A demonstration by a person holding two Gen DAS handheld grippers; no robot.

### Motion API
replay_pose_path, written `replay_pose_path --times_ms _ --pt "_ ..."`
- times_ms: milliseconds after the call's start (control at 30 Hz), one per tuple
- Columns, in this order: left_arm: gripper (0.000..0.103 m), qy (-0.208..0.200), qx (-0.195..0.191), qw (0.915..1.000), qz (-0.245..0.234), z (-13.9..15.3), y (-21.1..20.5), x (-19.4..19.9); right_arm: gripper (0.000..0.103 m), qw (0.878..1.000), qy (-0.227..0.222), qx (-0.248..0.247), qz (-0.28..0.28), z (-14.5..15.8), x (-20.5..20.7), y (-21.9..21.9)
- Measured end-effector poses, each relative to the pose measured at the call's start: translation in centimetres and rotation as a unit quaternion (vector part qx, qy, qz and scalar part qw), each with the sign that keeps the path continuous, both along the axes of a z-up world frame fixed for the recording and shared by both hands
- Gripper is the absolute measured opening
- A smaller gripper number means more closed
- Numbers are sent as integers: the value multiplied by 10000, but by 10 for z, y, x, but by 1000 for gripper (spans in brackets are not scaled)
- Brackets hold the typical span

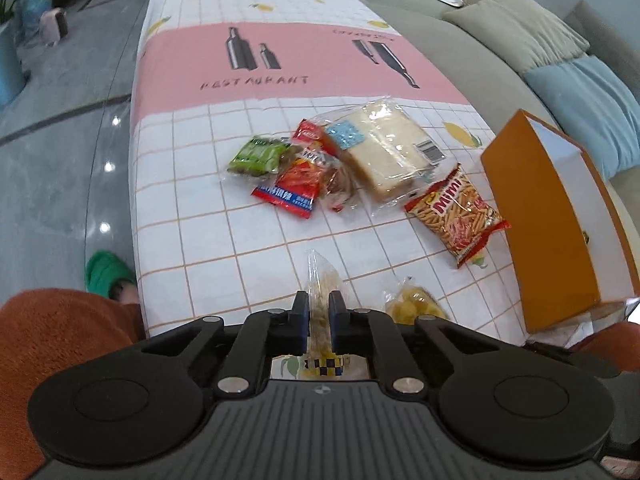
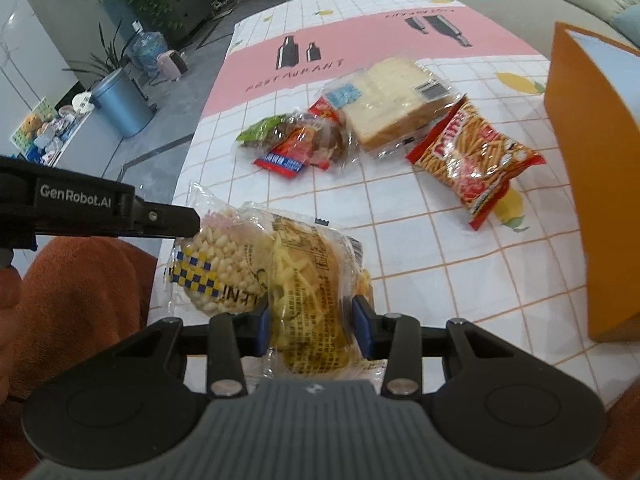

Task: Organize snacks
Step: 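Grasp the clear peanut bag with the left tool and lift it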

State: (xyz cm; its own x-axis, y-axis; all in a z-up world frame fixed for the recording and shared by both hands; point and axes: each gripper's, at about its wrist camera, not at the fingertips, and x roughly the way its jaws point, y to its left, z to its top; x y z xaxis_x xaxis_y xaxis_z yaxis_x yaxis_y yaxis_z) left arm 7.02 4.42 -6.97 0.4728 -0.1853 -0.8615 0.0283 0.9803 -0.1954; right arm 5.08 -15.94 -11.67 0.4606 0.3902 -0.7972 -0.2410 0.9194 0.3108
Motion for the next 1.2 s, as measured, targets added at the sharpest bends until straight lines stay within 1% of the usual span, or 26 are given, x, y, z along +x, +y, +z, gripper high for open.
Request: replay_pose_path --times_ms 133,267,333,433,567,633,767,867,1033,1100,1167,1200 --pt "9 -5 134 9997 -204 1 -10 -3 39 10000 -45 23 -78 6 -4 -5" --pt "9 230 -79 9986 -472 -6 -20 -6 39 9993 217 275 -140 -1 -4 -7" --pt "9 329 -85 9981 -520 -13 -24 -6 39 9992 301 226 -165 -4 -4 -5" --pt "9 285 12 9978 -602 -15 -29 -8 39 9989 406 74 -216 -10 -3 -6" --pt "11 334 -322 9967 -670 -14 -28 -5 39 9980 553 124 -284 -16 -2 -10" --pt "12 362 -423 9961 -679 -15 -29 -3 39 9976 583 165 -325 -17 0 -11" --pt "13 462 -782 9935 -688 -17 -31 3 39 9951 777 269 -552 -17 2 -21" --pt "15 511 -853 9923 -737 -21 -37 6 39 9929 890 412 -671 -18 1 -32" --pt "18 549 -771 9922 -808 -23 -45 8 39 9899 991 668 -759 -21 1 -43" --pt "27 585 -666 9928 -807 -24 -47 9 39 9890 1014 758 -767 -22 1 -46" --pt "32 654 -398 9940 -779 -27 -51 8 39 9877 1047 852 -792 -23 2 -49" --pt "32 676 -266 9944 -769 -28 -53 7 40 9872 1059 885 -801 -24 2 -50"
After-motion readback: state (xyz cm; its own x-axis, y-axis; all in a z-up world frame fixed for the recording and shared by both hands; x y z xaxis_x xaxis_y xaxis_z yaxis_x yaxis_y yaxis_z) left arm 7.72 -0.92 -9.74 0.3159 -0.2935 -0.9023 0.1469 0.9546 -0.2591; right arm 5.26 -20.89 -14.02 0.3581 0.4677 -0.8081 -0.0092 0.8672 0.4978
